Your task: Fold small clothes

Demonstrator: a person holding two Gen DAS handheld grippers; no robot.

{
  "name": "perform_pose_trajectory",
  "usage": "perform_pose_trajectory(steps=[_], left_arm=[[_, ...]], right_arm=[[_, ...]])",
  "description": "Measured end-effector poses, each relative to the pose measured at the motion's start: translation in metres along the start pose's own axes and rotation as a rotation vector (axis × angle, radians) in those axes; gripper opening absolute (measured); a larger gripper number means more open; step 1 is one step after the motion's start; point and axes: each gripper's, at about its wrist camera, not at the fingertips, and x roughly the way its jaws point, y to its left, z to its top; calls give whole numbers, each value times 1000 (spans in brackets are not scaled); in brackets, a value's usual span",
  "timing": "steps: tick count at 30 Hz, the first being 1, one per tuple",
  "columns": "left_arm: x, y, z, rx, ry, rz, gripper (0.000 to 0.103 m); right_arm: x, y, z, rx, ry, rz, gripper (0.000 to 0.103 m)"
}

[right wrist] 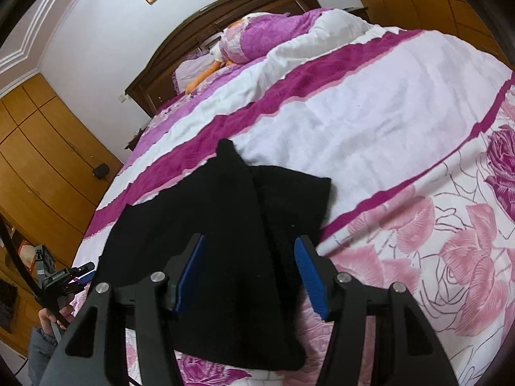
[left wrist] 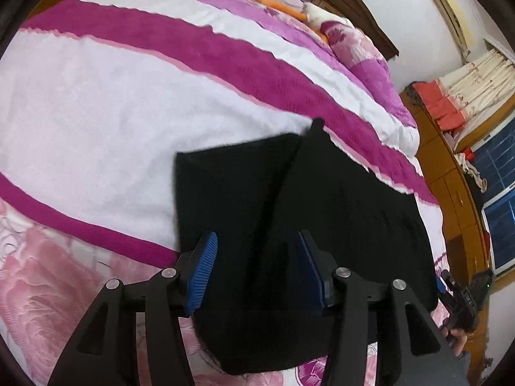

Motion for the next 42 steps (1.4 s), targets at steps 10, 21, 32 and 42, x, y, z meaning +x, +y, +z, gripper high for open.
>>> perform_pose_trajectory(steps=[10,21,32,42], left_arm=[[19,-18,0,107,29,22,25],[17,-25,-9,151,14,84,0],[-42,-20,-36,134,-137,54,0],[-34,-23,-37,151,-123,128,0]], right_arm=[[6,11,-2,-96,22,6,39],[19,18,-12,-191,78,-132,8],[-9,27,-25,-240,48,-117,7],[-20,14,-32,-192,43,-121,6]])
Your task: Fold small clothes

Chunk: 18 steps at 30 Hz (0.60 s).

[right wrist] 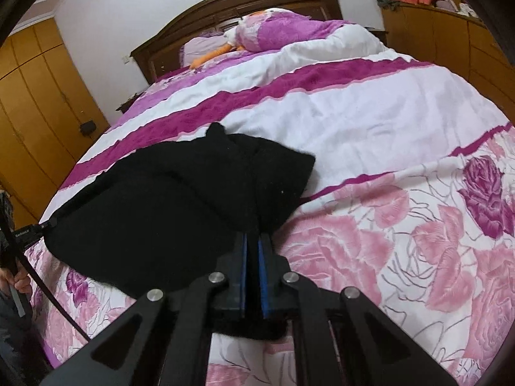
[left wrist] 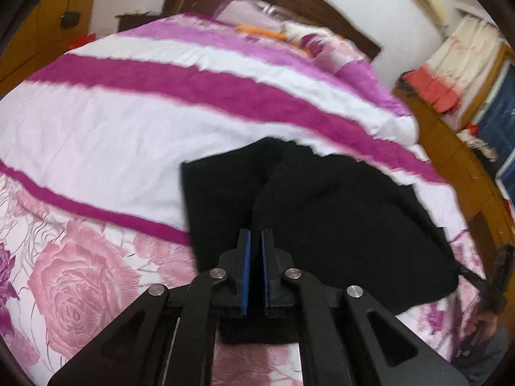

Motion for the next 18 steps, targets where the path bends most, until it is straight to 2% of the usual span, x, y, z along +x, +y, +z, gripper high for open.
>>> perform_pose_trajectory(steps=[2,4,8,9,10,11,12,15,18], left_arm=[[15,8,0,-30,54,18,0],[24,18,1,-98,89,-8,0],[24,31,1,-197,100,-95,2],[23,31,1,-201,102,-114,7],[23,29,0,-194,98,-123,6],[21,27,0,-179,89,-114,0],[16,24,0,-159,62,-107,0],[-15,19,6,-136,-55,-180,0],[-27,19,11,-108,-86,-175,0]], right_arm=[[2,-6,2,19,11,15,7],[2,-7,2,23,5,16,14],[2,-3,5,14,-10,121,50],[7,-1,5,6,10,138,51],[11,2,5,-7,25,126,50],[13,8,4,-49,30,89,20],[10,14,2,-84,16,53,6],[-16,20,-1,-102,-68,147,6],[-26,8,-3,-43,-88,176,7]])
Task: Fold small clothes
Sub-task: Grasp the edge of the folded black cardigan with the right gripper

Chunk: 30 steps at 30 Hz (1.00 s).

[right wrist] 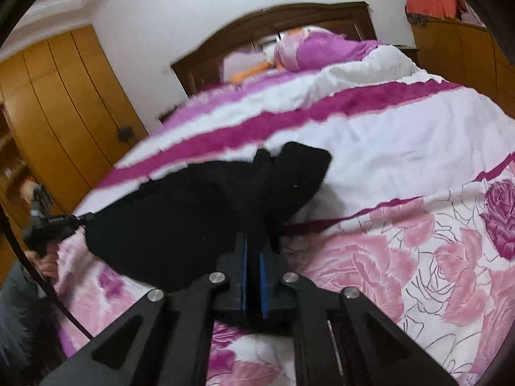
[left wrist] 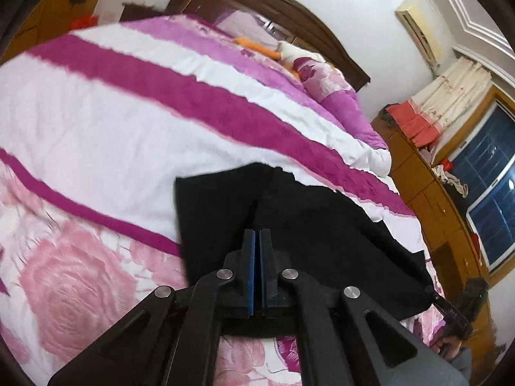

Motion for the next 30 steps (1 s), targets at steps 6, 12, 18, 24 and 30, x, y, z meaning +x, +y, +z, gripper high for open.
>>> perform_pose_trajectory(steps=[6,12,18,24,30], left_arm=[[27,13,-5,-28,114,66,0],[27,12,-4,-34,143,12,12],[42,7,21,-2,208,-23,18],[73,-7,60,94,211,12,21],[142,-19,74,212,325,65,21]], right_arm=[[17,-48,-10,206,121,-131,10],[10,-35,-1,169,45,35,36],[30,-26,30,79,27,115,52],[83,-13,78,-34,105,152,54],[164,-12,96,-83,245,102,53]])
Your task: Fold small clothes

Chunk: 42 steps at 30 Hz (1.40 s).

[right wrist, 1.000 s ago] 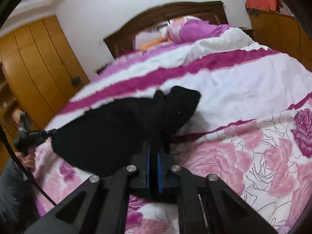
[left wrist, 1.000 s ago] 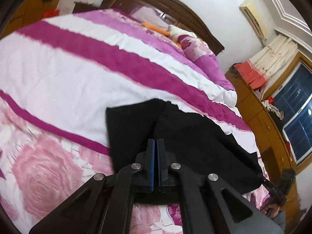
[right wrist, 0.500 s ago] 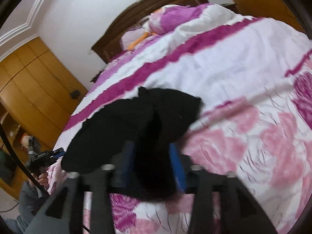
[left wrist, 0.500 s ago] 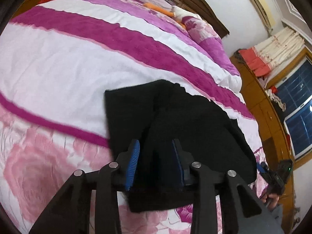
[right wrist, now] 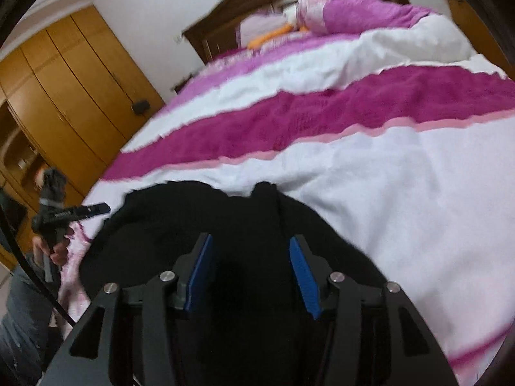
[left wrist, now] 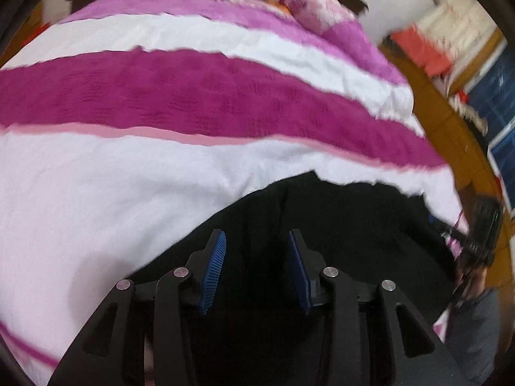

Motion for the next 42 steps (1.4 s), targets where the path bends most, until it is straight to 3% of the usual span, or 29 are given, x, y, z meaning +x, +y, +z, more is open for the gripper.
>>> perform_pose_trajectory(steps=[4,8,10,17,18,19,20,21,23,32,37,42], left_arm=[[19,-16,2,112,17,8,21],[12,-26,1,183,9,-7,23],[6,-32,-2,226,10,-58,38],[28,-39,2,194,12,-22,39],[31,-40,3,190,4,-16,28],[31,-40,4,182,-6,-8,7],[31,-41,4,186,-9,5,0],[29,-41,4,194,-14,14,0],[19,-39,4,189,-55,13,0],[-64,-40,-10,117,-221,-85,0],[-129,-54,-55,123,-324,-144,0],[-183,-65,-132,163,-371,-177,0]], right_arm=[[18,6,8,-70,45,-59,53],[24,9,16,-114,44,-62,53],[27,5,20,-100,48,-53,53],[31,0,21,-51,52,9,53],[34,2,21,-59,58,9,47],[36,4,21,-70,61,2,42],[38,6,21,-79,63,-6,25],[39,8,21,-88,64,-18,8],[35,14,19,-115,32,-57,8],[-57,61,-2,-271,-204,-116,6],[-123,105,-36,-372,-324,-86,6],[-185,140,-117,-414,-368,-50,6]])
